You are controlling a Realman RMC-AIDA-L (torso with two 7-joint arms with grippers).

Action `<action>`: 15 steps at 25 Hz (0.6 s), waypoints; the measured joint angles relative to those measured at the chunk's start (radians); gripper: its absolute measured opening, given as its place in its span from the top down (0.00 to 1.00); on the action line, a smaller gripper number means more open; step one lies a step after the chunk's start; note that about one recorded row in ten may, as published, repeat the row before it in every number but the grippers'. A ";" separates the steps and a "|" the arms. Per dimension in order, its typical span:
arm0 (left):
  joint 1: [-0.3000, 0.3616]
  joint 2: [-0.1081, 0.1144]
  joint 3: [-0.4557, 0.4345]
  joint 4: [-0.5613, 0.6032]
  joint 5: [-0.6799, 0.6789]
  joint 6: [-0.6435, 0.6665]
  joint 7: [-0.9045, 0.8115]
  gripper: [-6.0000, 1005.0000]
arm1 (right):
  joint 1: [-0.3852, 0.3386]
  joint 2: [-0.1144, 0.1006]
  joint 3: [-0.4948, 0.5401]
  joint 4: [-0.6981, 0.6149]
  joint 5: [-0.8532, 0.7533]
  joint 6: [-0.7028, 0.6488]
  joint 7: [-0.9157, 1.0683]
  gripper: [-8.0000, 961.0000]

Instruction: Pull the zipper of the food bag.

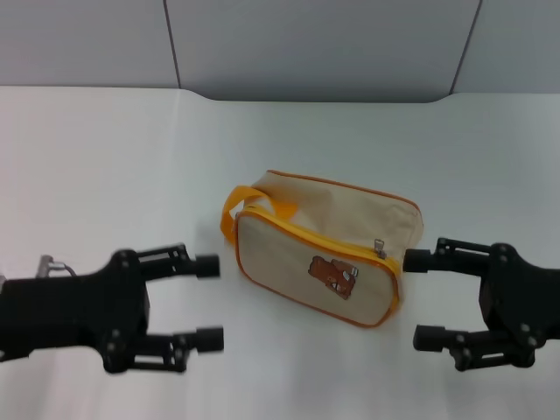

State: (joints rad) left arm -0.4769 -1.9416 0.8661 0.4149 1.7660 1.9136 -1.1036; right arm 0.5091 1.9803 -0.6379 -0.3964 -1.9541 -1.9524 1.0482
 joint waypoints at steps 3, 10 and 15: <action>-0.011 -0.008 0.002 0.000 0.044 0.013 0.000 0.22 | -0.006 0.004 0.000 -0.001 -0.005 0.013 -0.003 0.12; -0.016 -0.012 0.000 0.001 0.053 0.011 -0.001 0.19 | -0.008 0.006 -0.002 -0.001 -0.017 0.015 -0.004 0.12; -0.016 -0.015 -0.002 -0.001 0.054 0.005 -0.001 0.19 | -0.008 0.006 -0.002 -0.001 -0.025 0.015 -0.003 0.12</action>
State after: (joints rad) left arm -0.4927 -1.9568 0.8640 0.4143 1.8196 1.9190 -1.1045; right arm 0.5016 1.9863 -0.6397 -0.3973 -1.9794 -1.9373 1.0449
